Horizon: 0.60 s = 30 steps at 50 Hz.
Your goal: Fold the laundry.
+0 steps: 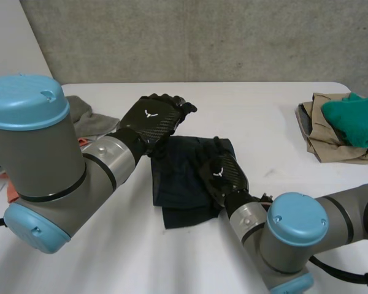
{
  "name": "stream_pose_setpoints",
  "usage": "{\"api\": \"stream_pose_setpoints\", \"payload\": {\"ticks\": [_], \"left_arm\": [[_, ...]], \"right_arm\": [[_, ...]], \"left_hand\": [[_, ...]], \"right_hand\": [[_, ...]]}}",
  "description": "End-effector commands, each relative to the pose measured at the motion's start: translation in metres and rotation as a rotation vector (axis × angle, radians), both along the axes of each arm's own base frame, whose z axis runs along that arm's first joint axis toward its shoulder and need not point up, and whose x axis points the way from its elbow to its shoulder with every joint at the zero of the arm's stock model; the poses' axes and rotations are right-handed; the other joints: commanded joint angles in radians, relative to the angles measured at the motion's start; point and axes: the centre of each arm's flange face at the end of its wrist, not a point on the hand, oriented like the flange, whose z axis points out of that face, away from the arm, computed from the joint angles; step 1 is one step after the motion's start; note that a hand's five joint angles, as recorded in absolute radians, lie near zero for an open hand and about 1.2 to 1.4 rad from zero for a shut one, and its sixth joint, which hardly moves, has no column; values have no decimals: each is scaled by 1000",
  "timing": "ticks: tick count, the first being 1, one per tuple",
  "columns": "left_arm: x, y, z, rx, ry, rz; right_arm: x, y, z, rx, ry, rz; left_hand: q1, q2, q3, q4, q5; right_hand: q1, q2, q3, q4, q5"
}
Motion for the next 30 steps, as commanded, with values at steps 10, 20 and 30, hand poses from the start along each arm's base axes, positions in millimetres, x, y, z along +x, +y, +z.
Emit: {"api": "stream_pose_setpoints", "payload": {"ticks": [10,20,30], "left_arm": [[2,2,-2,6,-4,2],[3,2,13,-34,25,4],[1,2,46,-155,116,-1]], "right_arm": [[15,-25,5,7,-62,-37],[20,-46,47,-41,-150,-44],[-8,-109,119,-219,-216,-28]], "left_hand": [[28,14,4,13,-7],[22,8,-2,7,-13],[22,8,-2,7,-13]], "right_hand": [[1019,1021,982,983,974],[1227,1230,1190,1191,1182],[1227,1230,1190,1191,1182]]}}
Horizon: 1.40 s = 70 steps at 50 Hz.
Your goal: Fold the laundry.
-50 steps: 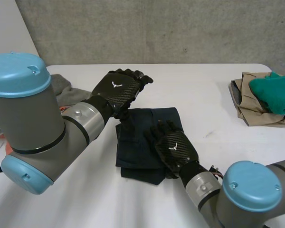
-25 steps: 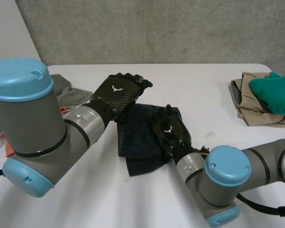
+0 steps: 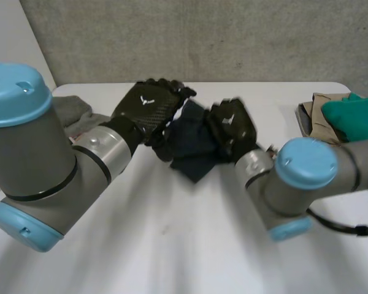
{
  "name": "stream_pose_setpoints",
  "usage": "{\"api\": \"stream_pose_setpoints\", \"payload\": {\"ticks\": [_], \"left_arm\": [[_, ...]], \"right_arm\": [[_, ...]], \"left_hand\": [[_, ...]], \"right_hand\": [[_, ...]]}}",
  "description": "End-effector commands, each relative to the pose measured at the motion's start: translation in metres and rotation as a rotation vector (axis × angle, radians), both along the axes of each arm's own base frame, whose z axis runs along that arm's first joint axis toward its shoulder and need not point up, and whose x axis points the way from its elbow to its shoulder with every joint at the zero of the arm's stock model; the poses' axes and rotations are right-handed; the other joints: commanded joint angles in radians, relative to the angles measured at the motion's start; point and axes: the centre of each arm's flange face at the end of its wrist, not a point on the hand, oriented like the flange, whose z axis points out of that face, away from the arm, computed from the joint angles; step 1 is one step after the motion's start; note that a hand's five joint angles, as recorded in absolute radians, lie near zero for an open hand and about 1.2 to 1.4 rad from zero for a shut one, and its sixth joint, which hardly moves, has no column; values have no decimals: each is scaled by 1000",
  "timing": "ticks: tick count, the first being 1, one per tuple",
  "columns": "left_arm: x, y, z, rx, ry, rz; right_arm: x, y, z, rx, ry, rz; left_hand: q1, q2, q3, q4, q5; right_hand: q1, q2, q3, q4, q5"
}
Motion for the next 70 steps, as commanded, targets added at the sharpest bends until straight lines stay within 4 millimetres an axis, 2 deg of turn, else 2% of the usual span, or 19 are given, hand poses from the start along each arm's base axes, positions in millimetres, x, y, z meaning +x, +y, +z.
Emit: {"api": "stream_pose_setpoints", "payload": {"ticks": [1,7,8,14,19,22,23,27,30,31,42,46,50,52,55,56,57,64,70], "left_arm": [[-2,1,25,-90,78,-5],[-6,1,36,-106,132,-22],[-7,2,38,-109,140,-30],[-17,13,40,-111,144,-103],[-27,27,35,-98,135,-185],[-30,33,33,-92,131,-219],[-30,34,33,-90,131,-223],[-32,36,28,-77,124,-238],[-34,37,26,-73,119,-250],[-35,38,25,-70,118,-256],[-37,35,13,-44,101,-254],[-38,35,11,-38,99,-252],[-38,35,8,-29,95,-252],[-38,35,7,-26,93,-252],[-38,34,5,-23,89,-250],[-38,34,5,-23,89,-250],[-38,34,5,-23,89,-250],[-37,35,7,-28,92,-250],[-37,34,9,-33,95,-249]], "right_arm": [[-22,-45,49,-130,-34,12],[-58,-88,87,-251,-52,-30],[-71,-100,97,-283,-51,-40],[-124,-141,115,-352,-21,-63],[-196,-183,103,-290,-49,-104],[-229,-198,99,-274,-78,-140],[-250,-207,92,-265,-92,-159],[-296,-224,72,-240,-117,-192],[-315,-231,55,-212,-120,-186],[-323,-234,41,-190,-117,-176],[-366,-242,-32,-109,-101,-184],[-361,-235,-63,-34,-95,-119],[-358,-233,-73,-15,-93,-100],[-358,-233,-73,-15,-93,-103],[-360,-233,-68,-24,-97,-123],[-362,-234,-63,-32,-103,-146],[-363,-234,-59,-38,-107,-163],[-370,-216,-3,-48,-178,-361],[-360,-185,22,72,-202,-396]], "left_hand": [[22,8,-2,7,-13],[22,8,-2,7,-13],[22,8,-2,7,-13],[16,2,-8,1,-19],[16,2,-8,1,-19],[16,2,-8,1,-19],[16,2,-8,1,-19],[13,-1,-11,-2,-22],[13,-1,-11,-2,-22],[16,2,-8,1,-19],[22,8,-2,7,-13],[25,11,1,10,-10],[25,11,1,10,-10],[25,11,1,10,-10],[25,11,1,10,-10],[25,11,1,10,-10],[25,11,1,10,-10],[25,11,1,10,-10],[25,11,1,10,-10]], "right_hand": [[525,300,265,207,365],[525,300,265,207,365],[525,300,265,207,365],[525,300,265,207,365],[525,300,265,207,365],[525,300,265,207,365],[525,300,265,207,365],[525,300,265,207,365],[525,300,265,207,365],[525,300,265,207,365],[525,300,265,207,365],[525,300,265,207,365],[525,300,265,207,365],[525,300,265,207,365],[-197,-422,-457,-514,-356],[-534,-759,-794,-851,-693],[-674,-899,-934,-991,-833],[-697,-922,-957,-1015,-856],[-697,-922,-957,-1015,-856]]}}
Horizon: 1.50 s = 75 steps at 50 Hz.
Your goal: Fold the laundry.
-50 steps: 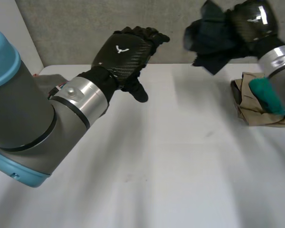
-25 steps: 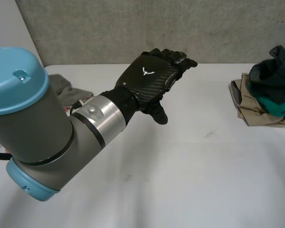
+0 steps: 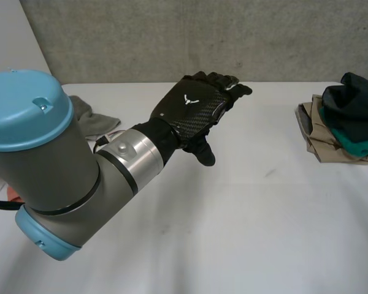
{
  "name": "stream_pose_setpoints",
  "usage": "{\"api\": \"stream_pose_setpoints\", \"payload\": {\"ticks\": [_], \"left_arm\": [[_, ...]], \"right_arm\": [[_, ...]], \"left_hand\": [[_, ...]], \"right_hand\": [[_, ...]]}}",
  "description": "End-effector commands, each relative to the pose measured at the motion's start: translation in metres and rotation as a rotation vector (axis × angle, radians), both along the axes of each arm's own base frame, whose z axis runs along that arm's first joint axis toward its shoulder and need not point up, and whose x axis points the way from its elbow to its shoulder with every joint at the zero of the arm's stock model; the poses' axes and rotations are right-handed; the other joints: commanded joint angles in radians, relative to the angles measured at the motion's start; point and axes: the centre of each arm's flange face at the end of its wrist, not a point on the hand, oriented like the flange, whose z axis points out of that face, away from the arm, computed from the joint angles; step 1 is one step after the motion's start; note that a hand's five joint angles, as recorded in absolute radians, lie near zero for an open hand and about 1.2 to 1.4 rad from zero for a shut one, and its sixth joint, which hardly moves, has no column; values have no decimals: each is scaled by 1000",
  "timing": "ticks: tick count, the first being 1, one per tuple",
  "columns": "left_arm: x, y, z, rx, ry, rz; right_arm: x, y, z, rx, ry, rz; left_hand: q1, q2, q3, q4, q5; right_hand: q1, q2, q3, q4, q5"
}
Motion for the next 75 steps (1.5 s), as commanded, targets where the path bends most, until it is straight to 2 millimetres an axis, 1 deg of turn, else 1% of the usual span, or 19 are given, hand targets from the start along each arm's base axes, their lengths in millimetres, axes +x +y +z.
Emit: {"api": "stream_pose_setpoints", "payload": {"ticks": [1,7,11,12,16,19,23,24,31,35,39,43,47,54,58,59,62,68,75], "left_arm": [[1,0,3,-6,5,1],[1,1,3,-4,5,2],[2,1,4,-4,5,5],[3,0,5,-6,7,7],[5,0,13,-25,21,18],[10,-5,25,-53,47,59],[27,-27,49,-110,98,209],[32,-32,54,-120,108,245],[88,-96,67,-205,83,584],[126,-141,47,-256,-79,730],[162,-186,5,-249,-271,837],[205,-231,-31,-262,-396,927],[242,-270,-88,-207,-471,922],[241,-289,-137,-173,-467,779],[246,-300,-144,-199,-458,797],[248,-304,-144,-212,-452,805],[248,-306,-141,-241,-441,816],[226,-294,-106,-328,-382,859],[139,-219,-32,-331,-121,673]], "right_arm": [[8,42,33,146,-58,-61],[-16,74,52,271,-67,-160],[-55,90,72,311,-34,-331],[-80,95,87,296,-11,-467],[-122,103,125,210,53,-741],[-128,102,142,142,92,-838],[-84,87,164,8,119,-756],[-54,86,174,-45,122,-681],[67,115,181,-152,131,-313],[161,157,151,-127,157,42],[221,199,117,-47,174,274],[257,234,89,25,190,407],[275,255,59,93,236,475],[271,255,36,141,306,421],[267,257,26,192,315,393],[266,258,23,206,317,389],[266,260,19,219,317,389],[264,258,23,214,310,364],[252,248,36,182,297,257]], "left_hand": [[25,11,1,10,-10],[25,11,1,10,-10],[22,8,-2,7,-13],[22,8,-2,7,-13],[22,8,-2,7,-13],[25,11,1,10,-10],[22,8,-2,7,-13],[22,8,-2,7,-13],[22,8,-2,7,-13],[13,-1,-11,-2,-22],[13,-1,-11,-2,-22],[19,5,-5,4,-16],[37,23,12,21,2],[168,155,144,153,134],[549,536,525,534,515],[847,833,823,832,812],[1213,1199,1189,1198,1178],[1214,1200,1189,1198,1179],[1214,1200,1189,1198,1179]], "right_hand": [[-49,-39,-32,-30,-43],[-49,-39,-32,-30,-43],[-49,-39,-32,-30,-43],[-49,-39,-32,-30,-43],[-49,-39,-32,-30,-43],[-49,-39,-32,-30,-43],[-49,-39,-32,-30,-43],[-49,-39,-32,-30,-43],[-49,-39,-32,-30,-43],[-49,-39,-32,-30,-43],[-49,-39,-32,-30,-43],[-49,-39,-32,-30,-43],[-49,-39,-32,-30,-43],[-49,-39,-32,-30,-43],[-49,-39,-32,-30,-43],[-49,-39,-32,-30,-43],[-49,-39,-32,-30,-43],[-49,-39,-32,-30,-43],[-49,-39,-32,-30,-43]]}}
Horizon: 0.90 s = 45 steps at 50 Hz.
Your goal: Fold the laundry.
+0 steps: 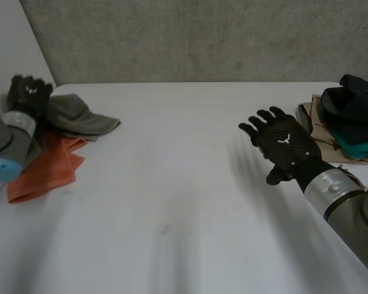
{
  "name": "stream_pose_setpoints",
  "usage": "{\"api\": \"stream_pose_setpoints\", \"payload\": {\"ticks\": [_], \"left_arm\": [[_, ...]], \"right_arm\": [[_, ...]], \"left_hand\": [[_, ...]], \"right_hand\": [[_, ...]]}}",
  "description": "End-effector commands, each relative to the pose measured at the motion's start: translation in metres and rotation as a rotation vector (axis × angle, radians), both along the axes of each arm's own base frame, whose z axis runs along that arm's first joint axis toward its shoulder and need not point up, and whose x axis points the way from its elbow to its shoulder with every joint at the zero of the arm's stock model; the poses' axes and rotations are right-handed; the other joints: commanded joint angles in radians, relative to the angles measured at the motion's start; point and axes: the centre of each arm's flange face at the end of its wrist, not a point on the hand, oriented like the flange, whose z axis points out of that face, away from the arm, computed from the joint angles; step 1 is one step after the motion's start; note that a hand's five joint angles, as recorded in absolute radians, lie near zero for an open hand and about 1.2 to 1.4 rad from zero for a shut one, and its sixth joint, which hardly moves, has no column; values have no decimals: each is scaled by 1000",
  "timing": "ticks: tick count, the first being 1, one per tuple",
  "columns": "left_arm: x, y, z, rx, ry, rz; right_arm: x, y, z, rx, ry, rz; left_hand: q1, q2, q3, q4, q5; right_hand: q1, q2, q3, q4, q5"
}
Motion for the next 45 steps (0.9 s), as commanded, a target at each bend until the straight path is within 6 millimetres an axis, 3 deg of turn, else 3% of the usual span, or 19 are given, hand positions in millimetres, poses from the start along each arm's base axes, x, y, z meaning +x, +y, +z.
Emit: {"api": "stream_pose_setpoints", "payload": {"ticks": [1,2,3,6,7,9,10,12,13,14,16,18,21,24,25,31,37,45], "left_arm": [[-94,86,78,-64,216,-242],[-103,97,83,-63,236,-270],[-122,121,92,-53,281,-336],[-144,152,94,-11,330,-418],[-160,173,87,33,352,-473],[-178,195,76,83,359,-535],[-197,218,63,131,347,-596],[-213,236,49,174,332,-644],[-219,241,40,198,320,-655],[-228,250,22,245,294,-674],[-230,257,6,298,256,-678],[-229,263,3,318,210,-673],[-227,268,11,313,185,-669],[-218,267,37,269,197,-656],[-212,263,51,238,214,-642],[-174,246,69,188,239,-504],[-149,247,58,216,231,-324],[-133,266,26,338,184,-206]], "right_arm": [[-13,-11,14,-45,-13,-110],[-14,-12,14,-44,-13,-119],[-16,-14,14,-45,-11,-136],[-17,-15,14,-43,-11,-150],[-18,-14,13,-41,-10,-153],[-18,-14,12,-36,-8,-153],[-18,-14,12,-35,-8,-153],[-18,-14,12,-35,-8,-154],[-18,-14,11,-33,-7,-154],[-18,-14,10,-30,-6,-154],[-18,-14,10,-29,-6,-154],[-18,-14,9,-23,-4,-154],[-18,-14,9,-22,-5,-154],[-17,-13,9,-19,-3,-150],[-16,-12,10,-14,0,-148],[-14,-9,17,54,22,-137],[0,1,34,155,57,-85],[22,-9,22,254,102,-33]], "left_hand": [[306,214,241,211,273],[306,214,241,211,273],[306,214,241,211,273],[306,214,241,211,273],[306,214,241,211,273],[306,214,241,211,273],[306,214,241,211,273],[306,214,241,211,273],[123,31,58,28,90],[-411,-502,-476,-506,-443],[-717,-809,-782,-812,-750],[-905,-997,-970,-1000,-938],[-915,-1007,-980,-1010,-948],[-903,-995,-968,-998,-936],[-898,-989,-962,-993,-930],[-886,-977,-951,-981,-919],[-854,-945,-919,-949,-886],[-704,-796,-769,-799,-737]], "right_hand": [[-49,-39,-32,-30,-39],[-49,-39,-32,-30,-39],[-49,-39,-32,-30,-39],[-49,-39,-32,-30,-39],[-49,-39,-32,-30,-39],[-49,-39,-32,-30,-39],[-49,-39,-32,-30,-39],[-49,-39,-32,-30,-39],[-49,-39,-32,-30,-39],[-49,-39,-32,-30,-39],[-49,-39,-32,-30,-39],[-49,-39,-32,-30,-39],[-49,-39,-32,-30,-39],[-49,-39,-32,-30,-39],[-49,-39,-32,-30,-39],[-49,-39,-32,-30,-39],[-49,-39,-32,-30,-39],[-49,-39,-32,-30,-39]]}}
